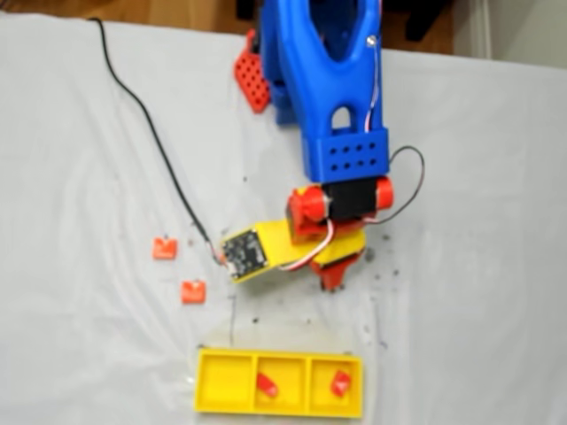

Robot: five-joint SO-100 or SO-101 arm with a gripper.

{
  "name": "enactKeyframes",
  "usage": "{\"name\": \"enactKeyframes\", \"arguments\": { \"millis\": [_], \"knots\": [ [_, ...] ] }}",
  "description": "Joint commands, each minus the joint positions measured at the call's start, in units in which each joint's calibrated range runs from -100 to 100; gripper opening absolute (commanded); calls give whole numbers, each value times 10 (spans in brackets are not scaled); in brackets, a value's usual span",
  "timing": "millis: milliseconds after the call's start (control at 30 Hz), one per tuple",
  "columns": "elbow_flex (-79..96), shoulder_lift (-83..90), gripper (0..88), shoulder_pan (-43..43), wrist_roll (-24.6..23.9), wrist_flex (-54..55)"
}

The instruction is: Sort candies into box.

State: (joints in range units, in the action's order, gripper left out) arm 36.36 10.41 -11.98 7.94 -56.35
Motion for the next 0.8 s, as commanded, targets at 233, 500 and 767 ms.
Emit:
{"name": "enactKeyframes", "arguments": {
  "millis": [233, 500, 767],
  "knots": [
    [-18, -33, 226, -11, -3, 35],
    [-24, -60, 14, -11, -2, 56],
    [-51, 47, 2, 19, -2, 1]
  ]
}}
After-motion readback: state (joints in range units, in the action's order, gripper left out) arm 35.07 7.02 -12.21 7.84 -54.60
